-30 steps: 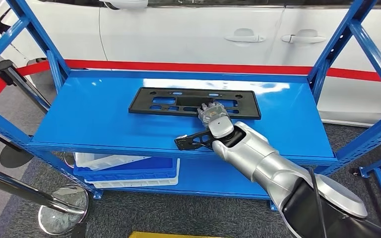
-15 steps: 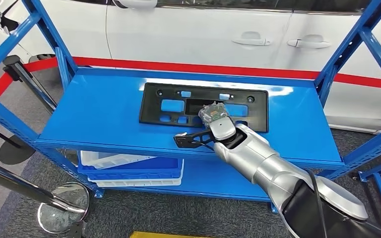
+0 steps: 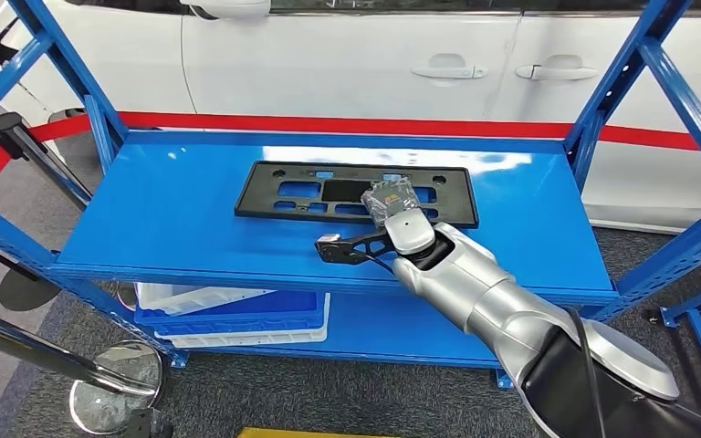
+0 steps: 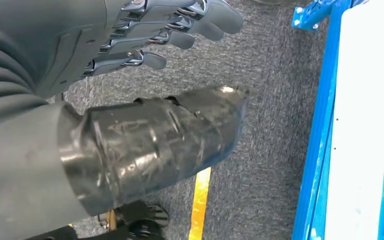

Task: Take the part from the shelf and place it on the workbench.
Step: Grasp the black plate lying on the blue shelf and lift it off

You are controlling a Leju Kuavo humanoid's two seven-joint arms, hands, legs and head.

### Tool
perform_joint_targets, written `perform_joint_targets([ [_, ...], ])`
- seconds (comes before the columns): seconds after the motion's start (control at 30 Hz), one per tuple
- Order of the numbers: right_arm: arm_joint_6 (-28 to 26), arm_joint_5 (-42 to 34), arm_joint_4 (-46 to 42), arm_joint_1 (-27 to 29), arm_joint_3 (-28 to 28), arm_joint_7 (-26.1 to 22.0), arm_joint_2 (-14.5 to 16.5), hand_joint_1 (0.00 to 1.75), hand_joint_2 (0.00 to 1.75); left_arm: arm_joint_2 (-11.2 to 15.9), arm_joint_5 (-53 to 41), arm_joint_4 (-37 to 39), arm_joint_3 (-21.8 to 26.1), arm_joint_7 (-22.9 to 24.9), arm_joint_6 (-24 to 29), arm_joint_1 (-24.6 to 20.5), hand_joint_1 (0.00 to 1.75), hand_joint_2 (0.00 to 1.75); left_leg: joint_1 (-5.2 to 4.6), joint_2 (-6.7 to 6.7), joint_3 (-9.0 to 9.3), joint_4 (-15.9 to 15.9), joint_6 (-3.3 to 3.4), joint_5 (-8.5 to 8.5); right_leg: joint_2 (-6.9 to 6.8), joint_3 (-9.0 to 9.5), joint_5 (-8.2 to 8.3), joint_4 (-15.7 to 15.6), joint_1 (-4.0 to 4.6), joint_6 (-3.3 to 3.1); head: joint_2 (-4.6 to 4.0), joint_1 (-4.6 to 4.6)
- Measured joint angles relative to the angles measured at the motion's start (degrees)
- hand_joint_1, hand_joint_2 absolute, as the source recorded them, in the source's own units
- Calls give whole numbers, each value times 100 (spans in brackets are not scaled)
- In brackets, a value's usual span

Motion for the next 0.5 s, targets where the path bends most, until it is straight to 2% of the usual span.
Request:
perform_joint_targets([
  [0.03, -25, 7, -21, -16, 0, -7, 0, 175, 175, 4, 3, -1, -1, -2, 11, -7, 0, 175, -13, -3, 148, -310, 28, 96, 2, -6, -5, 8, 8, 18, 0, 3],
  [0.07, -57, 13, -45, -30, 0, -16, 0, 175, 175, 7, 8, -1, -2, -5, 30, -13, 0, 175, -27, -7, 231, -489, 54, 128, 3, -13, -2, 8, 15, 41, 0, 6],
  [0.13, -131, 24, -110, -48, 0, -38, -1, 175, 175, 8, 31, 0, -8, -21, 87, -14, 0, 175, -51, -15, 252, -570, 103, 125, 6, -24, 14, -6, 23, 97, 0, 8],
  [0.2, -207, 42, -199, -67, -1, -48, -1, 175, 175, 8, 53, 1, -16, -47, 143, -9, 0, 175, -21, -5, 268, -610, 163, 159, 1, -50, -36, 34, 25, 155, 0, 10],
  [0.23, -249, 54, -244, -87, -1, -48, -1, 175, 175, 8, 58, 1, -20, -59, 168, -10, 0, 175, -5, 1, 279, -633, 199, 176, -2, -112, -138, 178, 27, 180, 0, 20],
  [0.27, -283, 69, -281, -106, -2, -48, -1, 175, 175, 8, 57, 1, -22, -66, 192, -12, 0, 175, 6, 6, 288, -648, 228, 186, -7, -231, -299, 450, 25, 200, 0, 27],
  [0.33, -319, 89, -337, -122, -2, -48, -1, 175, 175, 8, 52, 1, -26, -75, 224, -14, 0, 175, -2, 8, 289, -649, 256, 185, -10, -563, -639, 1205, 15, 224, 0, 40],
  [0.37, -321, 94, -355, -115, -2, -49, -2, 175, 175, 8, 51, 1, -27, -77, 231, -12, 0, 175, -3, 7, 289, -646, 259, 183, -11, -697, -715, 1490, 9, 231, 0, 40],
  [0.4, -321, 96, -370, -107, -2, -49, -3, 175, 175, 7, 51, 1, -28, -77, 233, -9, 0, 175, -3, 4, 290, -641, 260, 180, -11, -747, -686, 1583, 3, 234, 0, 41],
  [0.43, -321, 98, -388, -104, -3, -50, -6, 175, 175, 7, 51, 1, -30, -77, 235, -6, 0, 175, -3, 0, 291, -632, 258, 174, -11, -691, -551, 1450, -4, 230, 0, 41],
  [0.5, -323, 104, -430, -124, -4, -50, -11, 175, 175, 7, 50, 1, -36, -77, 237, -6, 0, 175, -5, -8, 287, -599, 233, 148, -11, -376, -176, 754, -12, 201, 0, 42],
])
